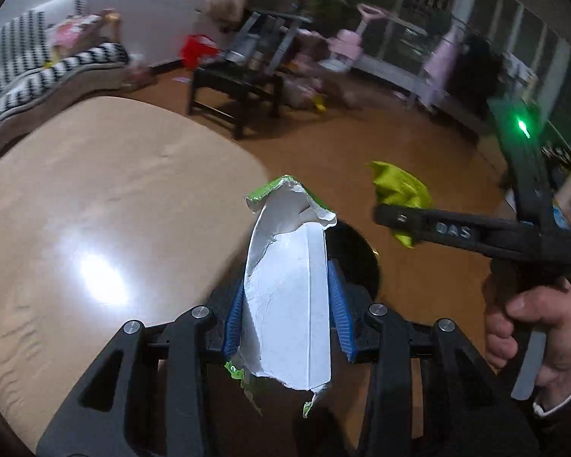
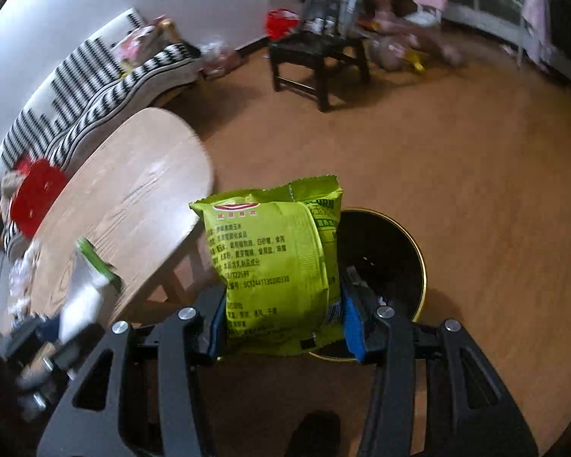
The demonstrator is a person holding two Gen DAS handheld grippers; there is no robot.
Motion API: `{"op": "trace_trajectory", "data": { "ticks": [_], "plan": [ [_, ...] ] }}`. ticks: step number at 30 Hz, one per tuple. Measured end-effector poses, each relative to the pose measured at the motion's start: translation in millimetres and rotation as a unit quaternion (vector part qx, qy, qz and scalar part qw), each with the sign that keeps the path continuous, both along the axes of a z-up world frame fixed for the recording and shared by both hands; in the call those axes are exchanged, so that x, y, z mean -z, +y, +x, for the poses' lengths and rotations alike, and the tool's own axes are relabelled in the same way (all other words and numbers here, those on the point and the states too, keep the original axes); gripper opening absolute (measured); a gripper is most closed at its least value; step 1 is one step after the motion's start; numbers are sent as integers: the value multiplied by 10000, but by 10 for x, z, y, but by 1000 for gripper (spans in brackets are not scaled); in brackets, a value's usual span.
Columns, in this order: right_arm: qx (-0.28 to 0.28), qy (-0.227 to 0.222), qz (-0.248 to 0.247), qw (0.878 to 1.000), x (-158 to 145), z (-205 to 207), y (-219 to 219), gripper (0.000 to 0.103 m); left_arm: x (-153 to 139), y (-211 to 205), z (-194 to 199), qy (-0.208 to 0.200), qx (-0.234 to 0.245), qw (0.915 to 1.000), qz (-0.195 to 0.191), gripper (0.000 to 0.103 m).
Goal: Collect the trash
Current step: 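Carry both items to the black bin and open both grippers to drop them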
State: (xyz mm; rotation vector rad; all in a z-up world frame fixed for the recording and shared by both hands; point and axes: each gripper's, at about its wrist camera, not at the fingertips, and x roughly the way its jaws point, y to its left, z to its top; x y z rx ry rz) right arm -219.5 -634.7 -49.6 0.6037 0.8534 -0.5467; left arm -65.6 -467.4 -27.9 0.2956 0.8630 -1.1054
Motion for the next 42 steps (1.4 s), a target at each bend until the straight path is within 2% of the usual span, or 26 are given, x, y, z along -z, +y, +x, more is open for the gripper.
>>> {"op": "trace_trajectory", "data": {
  "ticks": [6,10,12,15,23,26,27,29,37,42],
  "plan": [
    [267,21,106,9996,97,-141,-222,48,344,-472,-110,241,285,9990,239,40],
    [309,31,157,9994,124,-114,-267,49,476,-661,-139,302,340,9986,268,40],
    [356,22,210,9991,132,-112,-290,49,530,-709,-120,428,377,9981,246,40],
    [406,-22,246,9989,117,-99,-345,49,570,-756,-95,377,308,9987,160,40],
    [494,-7,365,9981,149,-107,-457,50,671,-963,-69,563,315,9979,-8,43],
    [528,31,373,9979,162,-84,-504,54,700,-1004,-47,638,291,9975,-41,52],
    [580,9,358,9977,154,-91,-487,56,701,-1004,-49,642,276,9975,-51,63],
    [620,-43,340,9975,134,-116,-502,63,698,-1003,-38,577,173,9981,-86,73],
    [493,-125,264,9984,14,-68,-419,64,588,-935,4,665,89,9976,-186,78],
    [161,-377,-100,9991,-334,96,-78,74,271,-569,64,463,-107,9985,-262,90]
  ]
}}
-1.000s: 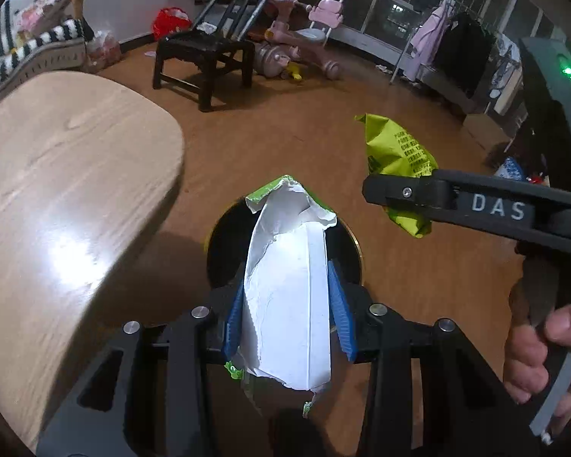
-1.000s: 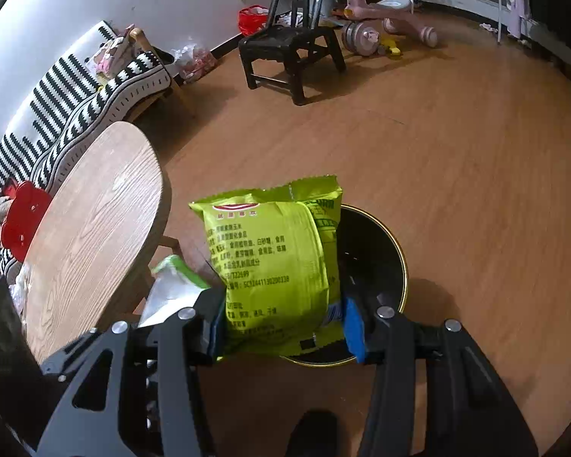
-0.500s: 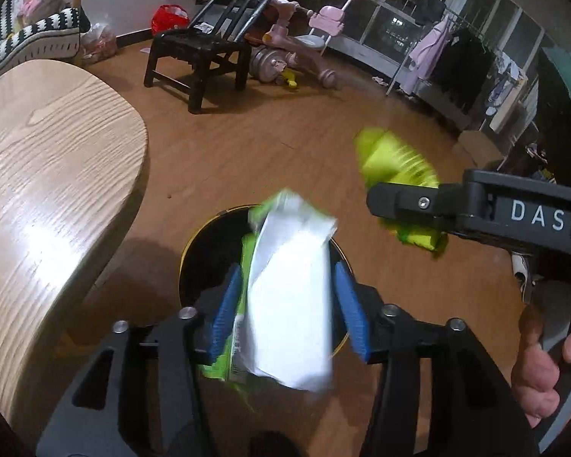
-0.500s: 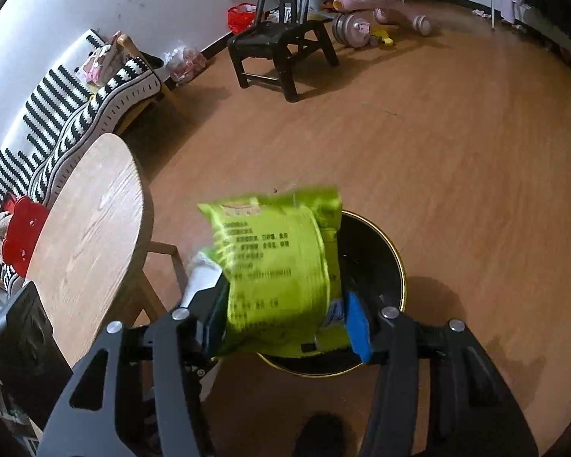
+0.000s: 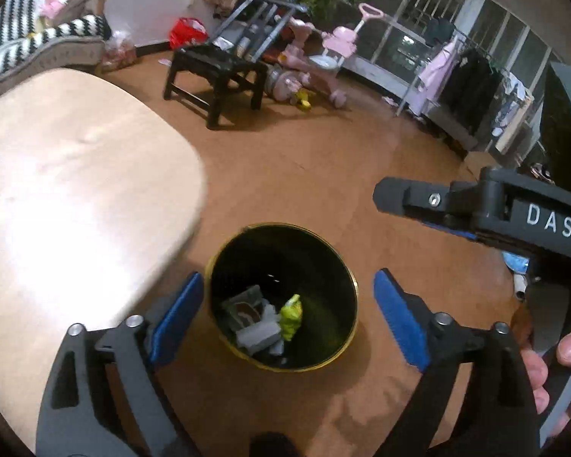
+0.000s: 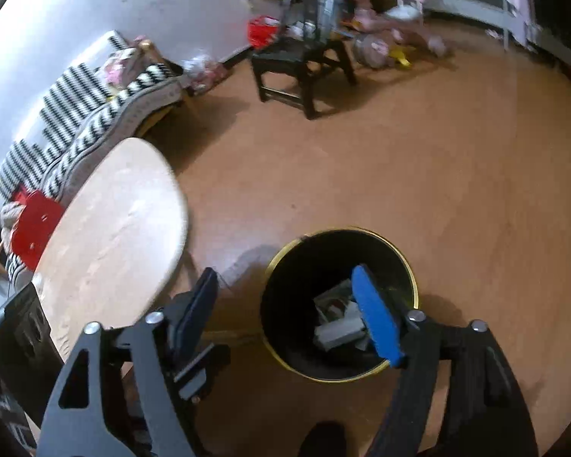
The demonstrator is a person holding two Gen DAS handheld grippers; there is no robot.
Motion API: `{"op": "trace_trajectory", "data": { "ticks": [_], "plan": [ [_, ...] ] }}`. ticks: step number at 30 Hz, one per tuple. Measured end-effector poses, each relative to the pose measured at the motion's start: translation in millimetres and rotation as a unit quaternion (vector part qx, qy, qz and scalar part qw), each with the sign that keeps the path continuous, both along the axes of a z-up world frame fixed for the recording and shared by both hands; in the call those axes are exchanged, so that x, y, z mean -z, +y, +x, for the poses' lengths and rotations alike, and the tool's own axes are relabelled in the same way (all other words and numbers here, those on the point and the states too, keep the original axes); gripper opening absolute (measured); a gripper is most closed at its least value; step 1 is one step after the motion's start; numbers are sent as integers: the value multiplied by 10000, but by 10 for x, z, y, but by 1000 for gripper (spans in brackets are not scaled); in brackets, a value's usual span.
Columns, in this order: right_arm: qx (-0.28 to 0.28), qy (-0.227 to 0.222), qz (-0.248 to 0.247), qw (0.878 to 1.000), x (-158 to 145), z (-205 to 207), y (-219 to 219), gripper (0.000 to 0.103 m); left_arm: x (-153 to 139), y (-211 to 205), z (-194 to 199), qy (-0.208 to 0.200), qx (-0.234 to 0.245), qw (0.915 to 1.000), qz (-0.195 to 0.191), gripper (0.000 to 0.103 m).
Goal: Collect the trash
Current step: 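Swing both grippers back over the table toward the remaining trash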
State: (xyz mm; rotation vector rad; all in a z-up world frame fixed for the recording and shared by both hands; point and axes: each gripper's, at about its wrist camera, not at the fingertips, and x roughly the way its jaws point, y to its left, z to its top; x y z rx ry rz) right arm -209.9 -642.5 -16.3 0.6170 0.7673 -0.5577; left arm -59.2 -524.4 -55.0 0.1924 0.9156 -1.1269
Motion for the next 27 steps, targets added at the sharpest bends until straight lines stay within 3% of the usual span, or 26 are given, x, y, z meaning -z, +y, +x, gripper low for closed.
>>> {"op": "trace_trajectory", "data": {
  "ticks": [5,9,15,17,23,27],
  "plan": [
    [-842,-300,-275,9956,-355,374,646,79,-410,719,188,-448,-415,9981,13,91],
    [-1528,-484,-268,9867,-528,693,1170,82,-691,1498,450,-917,-996,9906,170,92],
    [-2365,-509,-237,9700,-617,1334,2045,82,-916,2825,868,-1159,-1960,9731,356,93],
    [-2603,-510,-197,9640,-623,1519,2330,82,-935,3295,1005,-1248,-2321,9635,482,93],
    [-3565,-430,-228,9330,-571,2079,3353,82,-907,4542,1258,-1084,-3127,9418,599,93],
    [-4173,-410,-301,9074,-494,2315,3989,82,-916,5075,1330,-1200,-3373,9311,702,93]
  ]
}}
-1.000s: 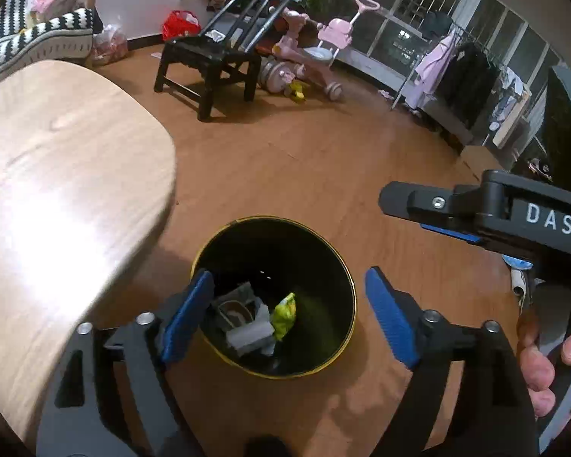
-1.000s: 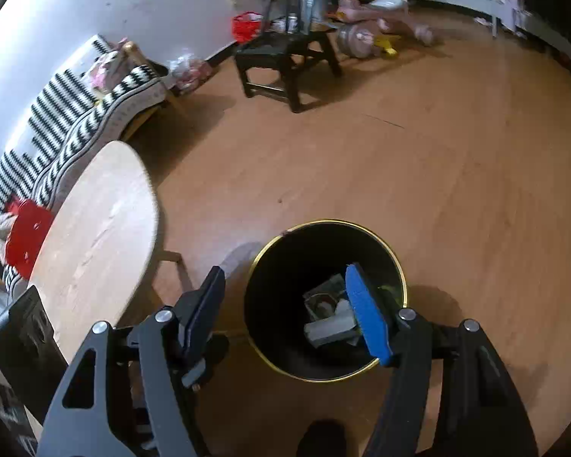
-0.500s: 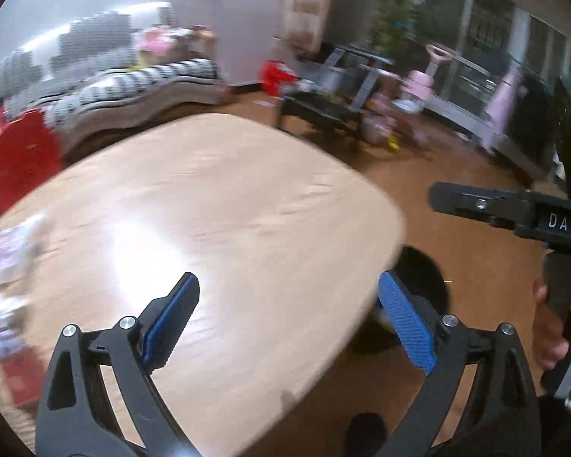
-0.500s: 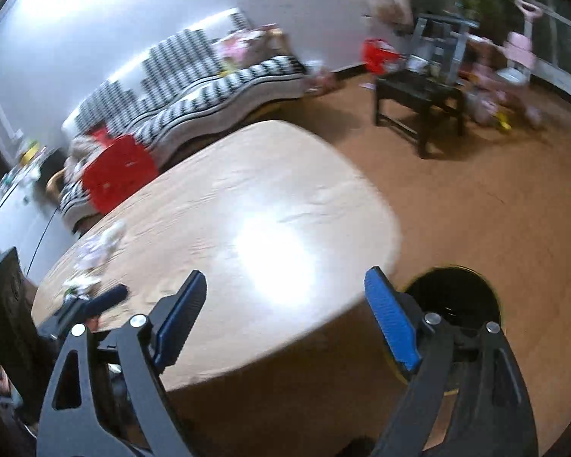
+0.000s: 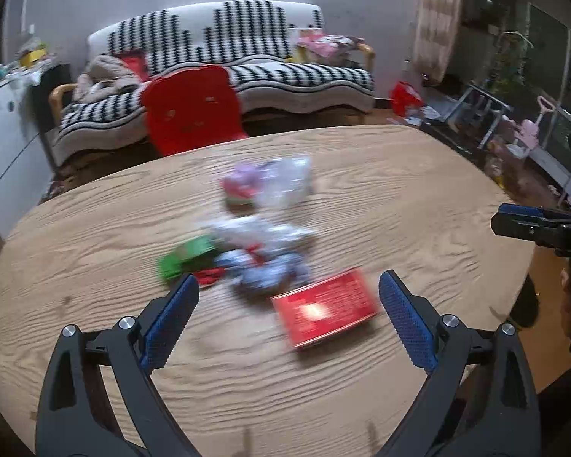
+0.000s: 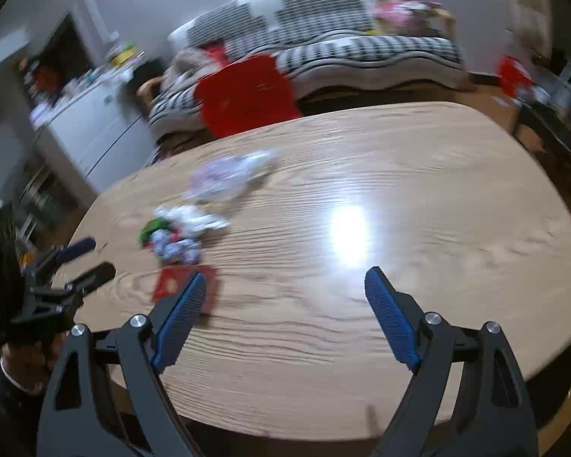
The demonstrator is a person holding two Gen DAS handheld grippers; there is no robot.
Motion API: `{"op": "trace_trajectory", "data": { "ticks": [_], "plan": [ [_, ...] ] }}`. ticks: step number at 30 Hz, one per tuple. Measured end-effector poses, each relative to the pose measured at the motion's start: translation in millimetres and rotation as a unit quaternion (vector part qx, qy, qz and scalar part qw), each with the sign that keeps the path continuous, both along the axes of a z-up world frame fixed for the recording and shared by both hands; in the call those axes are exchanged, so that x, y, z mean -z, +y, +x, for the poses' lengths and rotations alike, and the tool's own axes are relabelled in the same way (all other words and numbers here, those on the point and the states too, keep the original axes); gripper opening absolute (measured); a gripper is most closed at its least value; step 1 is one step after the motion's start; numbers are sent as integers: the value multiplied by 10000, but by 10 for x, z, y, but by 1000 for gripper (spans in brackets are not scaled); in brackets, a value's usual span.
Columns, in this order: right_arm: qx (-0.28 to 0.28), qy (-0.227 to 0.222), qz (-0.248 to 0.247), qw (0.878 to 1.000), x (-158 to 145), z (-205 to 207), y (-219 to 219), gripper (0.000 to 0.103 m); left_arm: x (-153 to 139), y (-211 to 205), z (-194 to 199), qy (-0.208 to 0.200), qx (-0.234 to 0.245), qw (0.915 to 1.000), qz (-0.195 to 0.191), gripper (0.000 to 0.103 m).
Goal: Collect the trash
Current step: 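Swing both grippers back over the table toward the remaining trash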
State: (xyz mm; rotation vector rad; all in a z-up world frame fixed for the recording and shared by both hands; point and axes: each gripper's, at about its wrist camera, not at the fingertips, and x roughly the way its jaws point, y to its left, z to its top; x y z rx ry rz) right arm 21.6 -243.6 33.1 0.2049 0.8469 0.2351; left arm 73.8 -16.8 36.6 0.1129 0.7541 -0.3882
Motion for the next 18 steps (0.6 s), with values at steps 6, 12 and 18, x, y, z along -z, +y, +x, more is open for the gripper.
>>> {"op": "trace_trajectory", "data": {
  "ticks": [6,12,18],
  "plan": [
    [-978,-90,-279,9948,115,103,680,82,92,512,56,24,-335,9993,164,93],
    [-1606,-181,-414,9860,199,154,1028,82,268,690,146,141,-139,9995,243,93],
    [-1901,-169,-577,9799,316,222,1163,84,441,773,394,221,-60,9991,354,93]
  ]
}}
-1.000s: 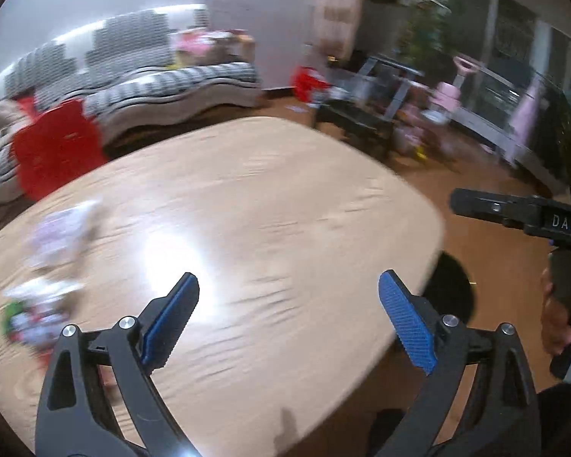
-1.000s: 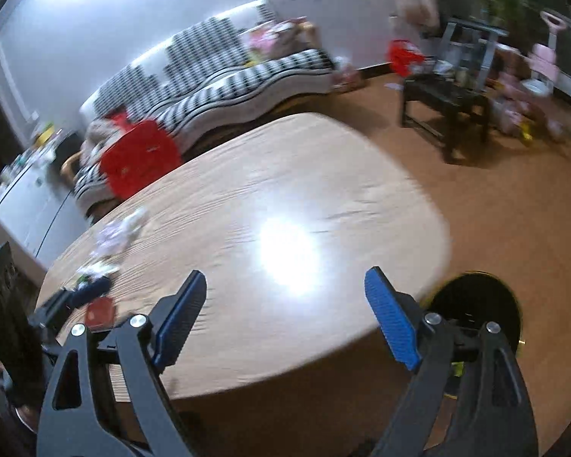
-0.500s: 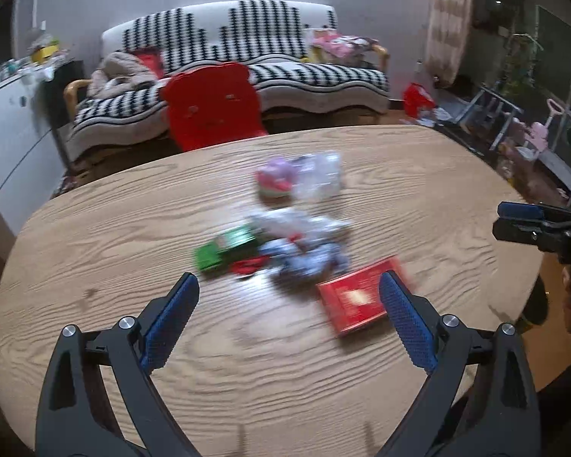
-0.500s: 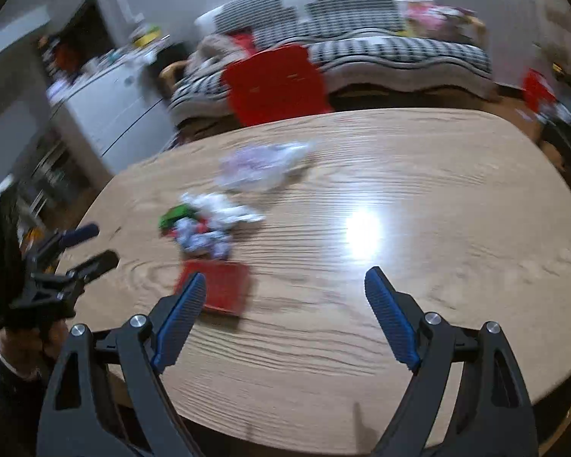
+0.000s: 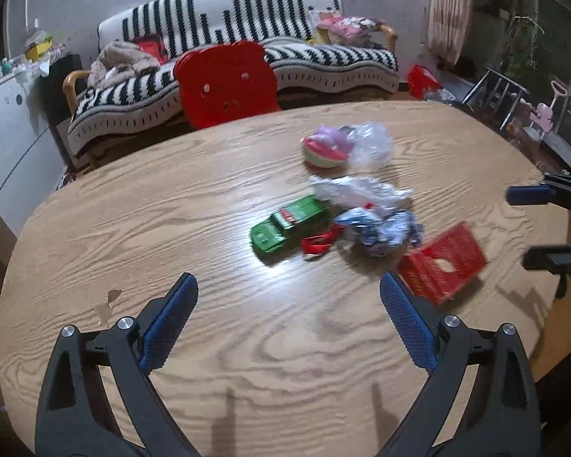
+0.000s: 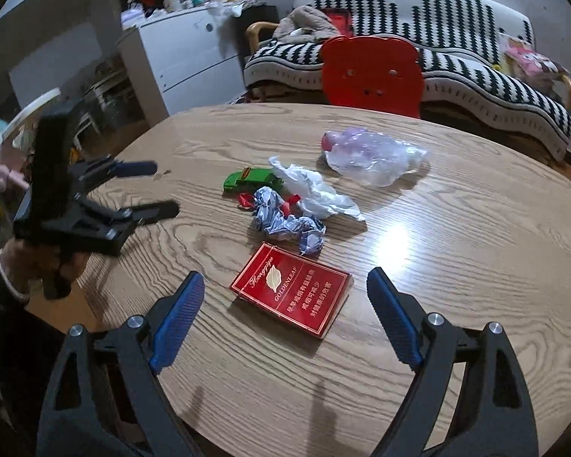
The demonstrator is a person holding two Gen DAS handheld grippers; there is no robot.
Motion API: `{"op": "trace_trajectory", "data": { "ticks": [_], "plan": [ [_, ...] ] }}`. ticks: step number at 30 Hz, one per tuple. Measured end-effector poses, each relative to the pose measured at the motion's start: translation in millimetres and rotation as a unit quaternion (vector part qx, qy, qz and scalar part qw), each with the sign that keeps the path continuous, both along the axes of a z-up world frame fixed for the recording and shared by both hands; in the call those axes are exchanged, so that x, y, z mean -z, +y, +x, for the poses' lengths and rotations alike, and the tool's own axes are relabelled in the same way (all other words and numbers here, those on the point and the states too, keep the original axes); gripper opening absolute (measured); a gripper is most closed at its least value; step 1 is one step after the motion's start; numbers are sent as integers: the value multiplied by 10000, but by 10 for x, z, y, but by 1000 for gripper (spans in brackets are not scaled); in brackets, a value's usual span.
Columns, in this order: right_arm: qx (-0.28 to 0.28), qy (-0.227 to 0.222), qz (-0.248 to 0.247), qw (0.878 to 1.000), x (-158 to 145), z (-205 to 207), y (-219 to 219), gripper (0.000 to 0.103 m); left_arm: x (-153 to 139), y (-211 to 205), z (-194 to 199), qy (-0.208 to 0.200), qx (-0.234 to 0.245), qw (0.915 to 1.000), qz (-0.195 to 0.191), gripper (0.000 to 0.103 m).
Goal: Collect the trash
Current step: 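Grasp the green toy car with the left gripper while the right grasps the red cigarette box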
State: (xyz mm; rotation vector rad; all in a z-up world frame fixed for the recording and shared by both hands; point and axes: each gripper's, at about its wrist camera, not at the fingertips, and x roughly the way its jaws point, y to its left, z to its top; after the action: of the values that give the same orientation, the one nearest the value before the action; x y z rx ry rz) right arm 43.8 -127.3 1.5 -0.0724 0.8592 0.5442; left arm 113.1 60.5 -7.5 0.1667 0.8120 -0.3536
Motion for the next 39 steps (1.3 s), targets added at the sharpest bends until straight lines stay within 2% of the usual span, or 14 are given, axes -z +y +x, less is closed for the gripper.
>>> {"op": "trace_trajectory", "data": {
  "ticks": [5,9,14,17,23,26,27,28,29,30,32,33,35,39],
  "plan": [
    [-251,21,-335,9991,165,67,32,84,217,125,380,187,28,9996,208,93],
    [-559,95,-635,9964,336,141,43,84,366,138,646,452,162,9987,193,94],
    [-840,299,-900,9919,589,276,16,85,557,-15,828,564,586,9947,623,94],
    [-944,456,-896,9904,694,362,-3,85,567,-53,934,601,685,9945,513,94],
    [-1134,404,-794,9895,717,432,95,88,574,-222,1027,354,840,9942,571,94],
    [-1262,353,-766,9884,700,418,184,87,568,-328,950,121,990,9921,762,93],
    [-1313,313,-795,9877,695,401,219,84,565,-360,917,59,1056,9912,797,87],
    [-1353,332,-855,9866,703,391,256,74,565,-376,884,31,1096,9909,786,82],
    [-1364,335,-906,9859,709,379,287,70,559,-389,857,25,1110,9910,747,71],
    [-1369,315,-963,9854,711,358,315,69,554,-400,841,61,1088,9917,688,58],
    [-1347,258,-1054,9849,696,336,362,66,544,-410,816,109,1008,9925,686,51],
    [-1341,252,-1050,9851,682,306,378,65,543,-416,778,68,966,9924,758,42],
    [-1249,202,-971,9872,612,250,362,63,532,-405,724,88,845,9928,849,39],
    [-1039,48,-609,9927,385,153,261,63,426,-302,574,100,644,9953,712,39]
  ]
}}
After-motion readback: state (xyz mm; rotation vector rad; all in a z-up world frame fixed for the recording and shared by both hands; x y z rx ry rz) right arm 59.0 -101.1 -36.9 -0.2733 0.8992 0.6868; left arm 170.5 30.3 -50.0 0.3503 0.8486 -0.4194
